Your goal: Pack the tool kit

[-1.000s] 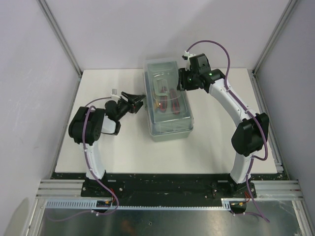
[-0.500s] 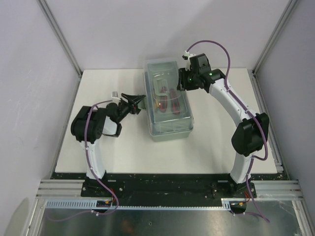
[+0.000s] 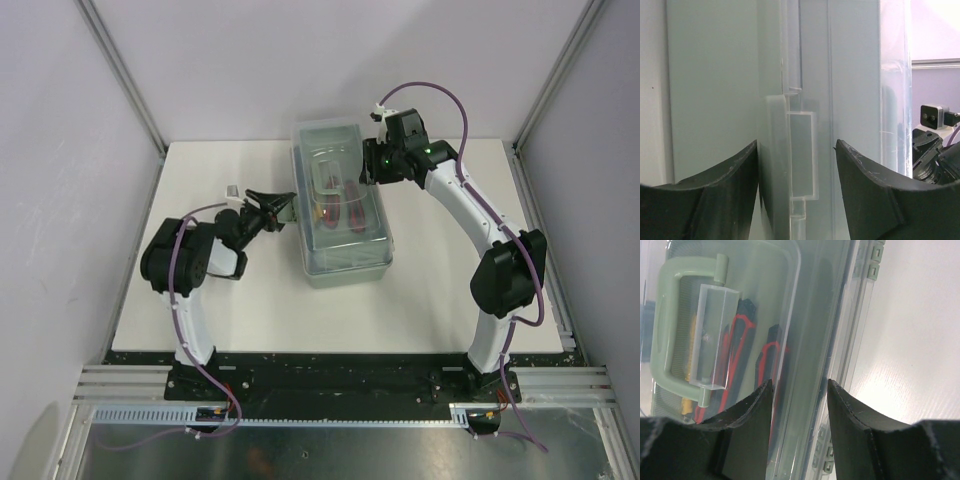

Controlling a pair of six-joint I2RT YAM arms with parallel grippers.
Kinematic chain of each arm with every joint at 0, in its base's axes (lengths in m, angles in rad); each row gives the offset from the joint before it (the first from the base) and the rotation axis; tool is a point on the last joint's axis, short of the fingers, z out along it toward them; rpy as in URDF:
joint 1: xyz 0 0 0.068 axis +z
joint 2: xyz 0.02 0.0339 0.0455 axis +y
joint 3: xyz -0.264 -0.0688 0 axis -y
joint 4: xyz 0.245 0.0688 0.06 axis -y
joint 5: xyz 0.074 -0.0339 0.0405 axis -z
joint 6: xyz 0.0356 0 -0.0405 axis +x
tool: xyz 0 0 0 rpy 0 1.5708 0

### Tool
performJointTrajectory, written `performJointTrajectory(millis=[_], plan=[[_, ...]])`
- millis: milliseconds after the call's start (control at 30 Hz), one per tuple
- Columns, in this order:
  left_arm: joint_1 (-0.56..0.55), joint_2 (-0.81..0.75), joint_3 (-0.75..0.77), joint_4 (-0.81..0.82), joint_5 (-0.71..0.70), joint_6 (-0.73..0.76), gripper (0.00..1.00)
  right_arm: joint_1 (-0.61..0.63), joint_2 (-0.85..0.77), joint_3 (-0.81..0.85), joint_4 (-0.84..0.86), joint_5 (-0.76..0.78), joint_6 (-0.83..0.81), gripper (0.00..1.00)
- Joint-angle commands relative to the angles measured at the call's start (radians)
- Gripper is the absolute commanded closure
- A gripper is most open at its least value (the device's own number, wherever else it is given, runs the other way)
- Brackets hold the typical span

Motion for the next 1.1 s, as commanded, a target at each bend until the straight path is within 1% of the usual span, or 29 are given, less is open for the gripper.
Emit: performJointTrajectory(millis=[0,367,900,1067], plan=[[-0.039,-0.090,-0.014,0.228,0.043,0.058,0.35,0.009,0.102,-0.061,-0.144,0.003,-0.024,0.59],[-0.039,-0.150,-0.051,0.229,0.032,0.068,0.34,0.011,0.101,-0.068,-0.147,0.008,-0.026,0.59],[-0.038,-0.200,-0.067,0.228,0.012,0.083,0.38,0.011,0.110,-0.074,-0.146,0.007,-0.027,0.59],[-0.035,-0.234,-0.074,0.184,0.005,0.120,0.39,0.010,0.113,-0.073,-0.146,0.007,-0.028,0.59]])
